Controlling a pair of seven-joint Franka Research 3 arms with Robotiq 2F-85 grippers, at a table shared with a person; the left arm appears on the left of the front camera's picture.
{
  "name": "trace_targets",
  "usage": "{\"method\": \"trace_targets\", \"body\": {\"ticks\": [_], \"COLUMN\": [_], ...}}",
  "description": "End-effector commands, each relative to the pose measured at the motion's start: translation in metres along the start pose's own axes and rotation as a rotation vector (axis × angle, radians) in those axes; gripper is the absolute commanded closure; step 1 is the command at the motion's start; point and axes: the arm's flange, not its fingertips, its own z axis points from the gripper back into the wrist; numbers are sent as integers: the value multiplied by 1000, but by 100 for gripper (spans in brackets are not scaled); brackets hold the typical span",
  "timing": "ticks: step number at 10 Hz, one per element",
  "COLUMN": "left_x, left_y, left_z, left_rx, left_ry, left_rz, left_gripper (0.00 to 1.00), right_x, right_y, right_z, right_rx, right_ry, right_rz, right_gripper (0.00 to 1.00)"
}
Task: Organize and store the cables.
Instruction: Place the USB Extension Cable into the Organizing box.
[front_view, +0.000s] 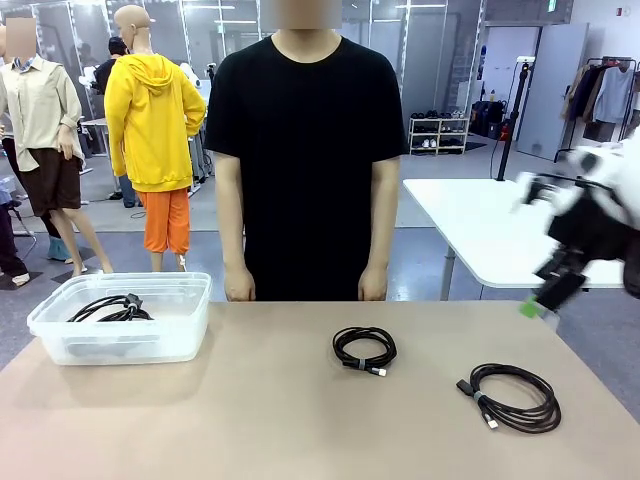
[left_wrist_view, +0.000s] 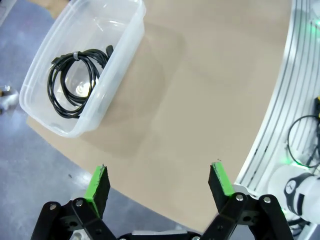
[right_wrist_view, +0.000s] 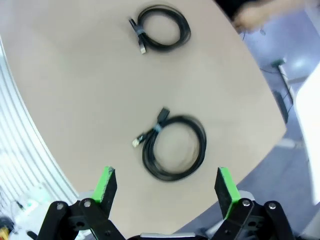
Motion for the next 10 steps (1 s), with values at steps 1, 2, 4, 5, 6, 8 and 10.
{"method": "trace_targets", "body": {"ticks": [1,2,4,5,6,8,10], "left_x": [1,1,1,1,1,1,1], "left_y": [0,0,0,0,0,0,0], "left_z": [-1,-1,-1,-1,-1,-1,-1], "left_rx": [10,10,10,10,10,10,10], "left_ry": [-11,-11,-11,-11,-11,-11,-11], "left_rz": [4,4,4,4,4,4,4], "left_gripper": [0,0,0,0,0,0,0], "right_x": [65,99,151,165,171,176,178], "right_y": [-13,-3,16,19,24,26,28], "right_z": [-40,-59,-104,-123,-143,-187,-223], "right_rx": [-61,-44,-43,-40,-31,15,92], "right_ry": [100,89,161,160,172,239,257], "right_rz": [217,283,376,361,354,370,338], "right_gripper": [0,0,0,0,0,0,0]}}
